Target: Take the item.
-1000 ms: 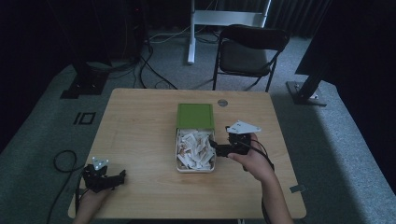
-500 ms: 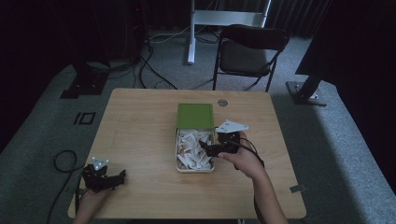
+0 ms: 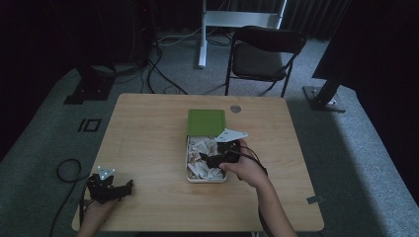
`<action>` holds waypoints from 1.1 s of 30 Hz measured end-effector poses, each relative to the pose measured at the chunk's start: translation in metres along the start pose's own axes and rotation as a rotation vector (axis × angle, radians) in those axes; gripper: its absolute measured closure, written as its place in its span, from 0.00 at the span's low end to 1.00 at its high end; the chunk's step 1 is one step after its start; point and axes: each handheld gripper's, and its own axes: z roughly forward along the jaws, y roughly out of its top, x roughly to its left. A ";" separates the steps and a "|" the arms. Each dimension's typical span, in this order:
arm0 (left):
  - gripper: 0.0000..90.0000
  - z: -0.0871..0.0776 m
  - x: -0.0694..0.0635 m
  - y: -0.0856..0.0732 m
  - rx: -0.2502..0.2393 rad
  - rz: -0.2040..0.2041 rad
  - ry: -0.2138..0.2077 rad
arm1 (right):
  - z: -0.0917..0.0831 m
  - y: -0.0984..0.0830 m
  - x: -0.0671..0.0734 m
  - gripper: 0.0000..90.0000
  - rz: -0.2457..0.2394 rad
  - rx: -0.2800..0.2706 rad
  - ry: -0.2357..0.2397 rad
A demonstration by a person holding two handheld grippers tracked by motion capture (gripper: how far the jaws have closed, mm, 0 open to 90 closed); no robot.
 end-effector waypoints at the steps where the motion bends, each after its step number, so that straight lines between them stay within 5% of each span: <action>1: 0.03 0.000 0.000 0.000 0.000 0.000 0.000 | 0.002 0.001 0.001 0.19 -0.001 0.001 0.004; 17: 0.03 -0.001 0.000 -0.001 0.002 0.004 -0.005 | 0.035 0.003 0.016 0.23 0.002 0.030 0.017; 24: 0.03 -0.001 0.000 -0.001 0.001 0.004 -0.005 | 0.047 -0.003 0.017 0.36 0.000 0.077 -0.041; 33: 0.03 -0.001 0.000 -0.001 0.002 0.005 -0.005 | 0.059 -0.006 0.021 0.55 -0.010 0.102 -0.031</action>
